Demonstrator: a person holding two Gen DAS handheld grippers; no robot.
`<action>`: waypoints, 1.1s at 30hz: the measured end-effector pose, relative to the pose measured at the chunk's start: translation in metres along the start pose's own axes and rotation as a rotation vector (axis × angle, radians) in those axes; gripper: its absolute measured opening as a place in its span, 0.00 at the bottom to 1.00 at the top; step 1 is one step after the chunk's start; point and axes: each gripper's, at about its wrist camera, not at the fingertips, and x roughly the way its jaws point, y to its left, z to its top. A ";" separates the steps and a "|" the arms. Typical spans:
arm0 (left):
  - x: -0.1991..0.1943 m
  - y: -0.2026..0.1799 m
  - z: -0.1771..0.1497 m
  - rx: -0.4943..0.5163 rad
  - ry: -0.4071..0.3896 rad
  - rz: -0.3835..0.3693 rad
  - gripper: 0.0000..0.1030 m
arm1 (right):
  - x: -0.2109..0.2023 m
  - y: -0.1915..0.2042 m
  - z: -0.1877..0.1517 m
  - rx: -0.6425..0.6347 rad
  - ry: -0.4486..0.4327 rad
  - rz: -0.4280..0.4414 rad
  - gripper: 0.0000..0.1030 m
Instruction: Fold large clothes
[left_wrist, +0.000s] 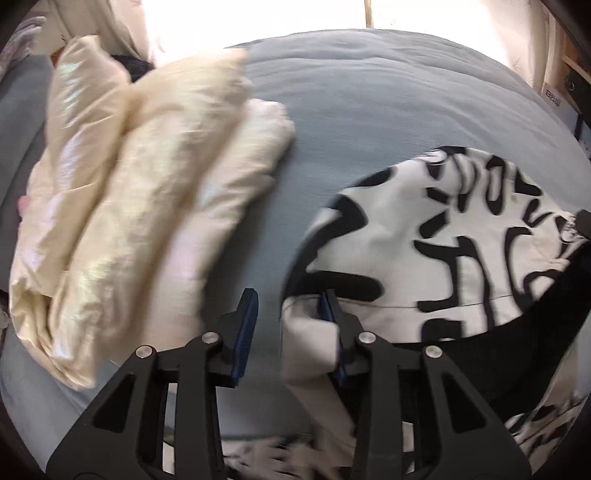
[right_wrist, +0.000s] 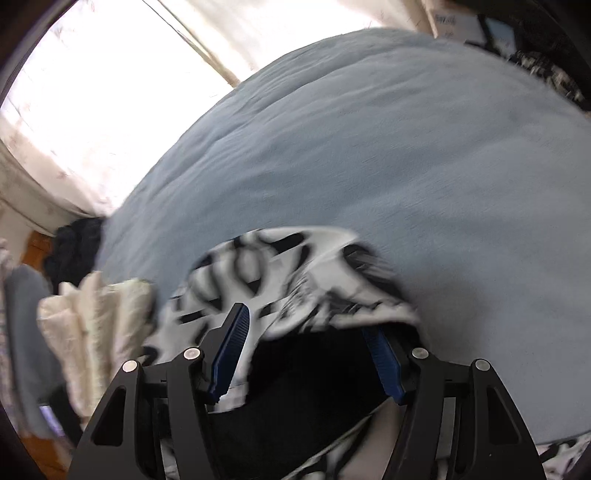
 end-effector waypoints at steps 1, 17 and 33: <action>0.003 0.004 -0.002 0.011 -0.004 0.000 0.31 | 0.002 -0.003 -0.001 -0.017 -0.004 -0.032 0.62; 0.007 0.032 -0.028 0.116 -0.011 -0.127 0.32 | -0.019 -0.046 -0.022 -0.224 0.136 0.014 0.50; -0.028 0.000 -0.020 0.080 -0.044 -0.362 0.32 | 0.028 -0.063 0.020 -0.108 0.158 0.021 0.71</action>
